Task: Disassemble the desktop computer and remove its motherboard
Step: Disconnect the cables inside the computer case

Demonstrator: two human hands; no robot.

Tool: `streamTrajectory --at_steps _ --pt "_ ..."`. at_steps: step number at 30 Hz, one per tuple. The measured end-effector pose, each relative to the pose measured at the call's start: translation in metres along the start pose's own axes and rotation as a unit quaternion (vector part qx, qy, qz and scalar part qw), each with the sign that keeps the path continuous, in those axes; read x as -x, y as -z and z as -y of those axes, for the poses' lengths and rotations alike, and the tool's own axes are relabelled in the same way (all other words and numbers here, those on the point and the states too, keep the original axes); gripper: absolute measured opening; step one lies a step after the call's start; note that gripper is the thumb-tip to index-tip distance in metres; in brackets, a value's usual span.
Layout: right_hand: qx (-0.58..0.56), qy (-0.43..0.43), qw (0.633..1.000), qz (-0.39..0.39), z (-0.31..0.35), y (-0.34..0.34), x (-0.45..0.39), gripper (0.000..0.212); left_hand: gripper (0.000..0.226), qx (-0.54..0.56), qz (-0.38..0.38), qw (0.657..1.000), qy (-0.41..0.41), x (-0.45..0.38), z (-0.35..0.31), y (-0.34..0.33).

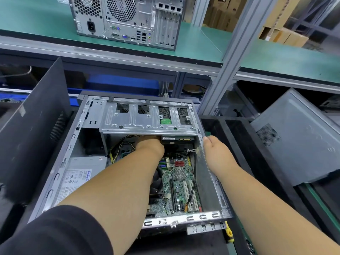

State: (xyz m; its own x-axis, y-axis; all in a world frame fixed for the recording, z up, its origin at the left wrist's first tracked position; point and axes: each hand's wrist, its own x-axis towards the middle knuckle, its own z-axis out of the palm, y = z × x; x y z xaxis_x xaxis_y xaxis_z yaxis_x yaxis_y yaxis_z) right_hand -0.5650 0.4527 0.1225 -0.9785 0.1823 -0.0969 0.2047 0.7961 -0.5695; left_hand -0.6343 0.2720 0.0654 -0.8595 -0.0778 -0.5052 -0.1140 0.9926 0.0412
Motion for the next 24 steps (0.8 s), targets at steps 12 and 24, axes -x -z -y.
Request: streamTrajectory --at_steps 12,24 --pt "-0.022 -0.010 1.000 -0.009 0.000 -0.001 0.001 0.036 0.055 0.045 0.000 0.958 -0.282 0.019 -0.036 -0.013" --pt "-0.024 0.003 1.000 0.003 0.001 0.001 0.001 0.035 0.021 0.049 -0.016 0.982 -0.183 -0.003 -0.072 -0.021"
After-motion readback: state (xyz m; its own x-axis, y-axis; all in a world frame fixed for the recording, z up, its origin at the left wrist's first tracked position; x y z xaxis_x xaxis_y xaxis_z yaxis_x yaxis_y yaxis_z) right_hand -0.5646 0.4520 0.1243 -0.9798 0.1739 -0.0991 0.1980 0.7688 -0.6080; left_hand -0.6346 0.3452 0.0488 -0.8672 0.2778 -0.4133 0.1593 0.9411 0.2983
